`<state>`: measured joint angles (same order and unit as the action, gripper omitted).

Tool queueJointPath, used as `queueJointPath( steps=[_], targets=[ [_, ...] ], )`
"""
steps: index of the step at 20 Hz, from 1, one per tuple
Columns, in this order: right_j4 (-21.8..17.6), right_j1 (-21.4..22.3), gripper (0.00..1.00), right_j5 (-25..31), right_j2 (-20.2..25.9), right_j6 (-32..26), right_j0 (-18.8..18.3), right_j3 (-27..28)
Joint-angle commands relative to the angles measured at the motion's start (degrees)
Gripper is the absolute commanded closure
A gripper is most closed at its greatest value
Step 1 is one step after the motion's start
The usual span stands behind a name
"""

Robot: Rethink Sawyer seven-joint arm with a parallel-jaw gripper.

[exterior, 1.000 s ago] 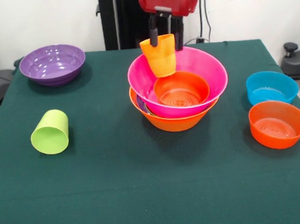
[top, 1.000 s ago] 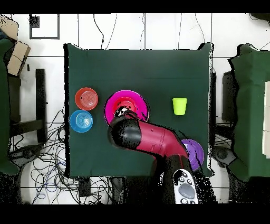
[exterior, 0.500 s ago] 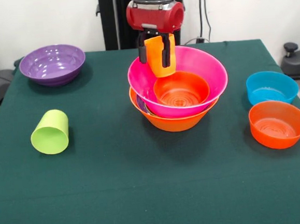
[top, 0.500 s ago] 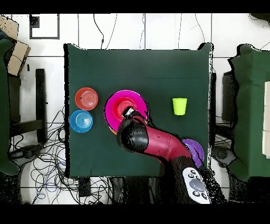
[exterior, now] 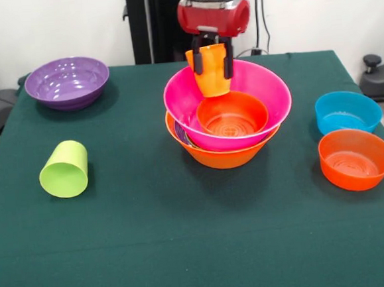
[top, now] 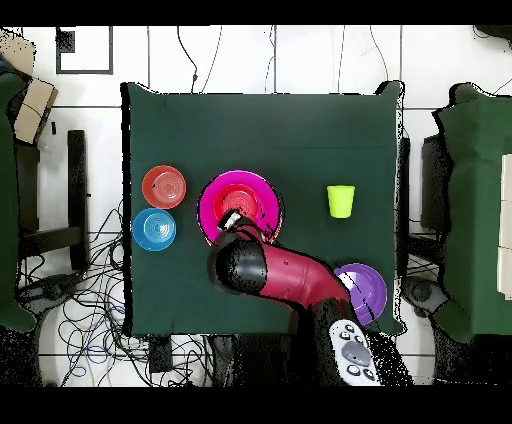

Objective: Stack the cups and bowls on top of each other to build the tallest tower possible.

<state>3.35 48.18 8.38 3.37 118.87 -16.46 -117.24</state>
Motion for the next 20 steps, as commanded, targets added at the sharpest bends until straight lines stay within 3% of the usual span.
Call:
queueJointPath(
  steps=[1,6,16,18,20],
  targets=[
    [0.7,3.2,0.00,10.0,1.2,5.4,2.7,0.4],
    [1.5,6.1,0.00,14.7,0.9,5.7,3.2,1.0],
    [1.2,6.4,0.00,15.3,1.3,5.8,2.4,0.7],
    [1.0,6.3,0.00,14.9,0.9,6.1,2.8,0.6],
    [0.4,4.5,0.00,9.8,1.5,6.6,2.3,-1.2]
  ],
)
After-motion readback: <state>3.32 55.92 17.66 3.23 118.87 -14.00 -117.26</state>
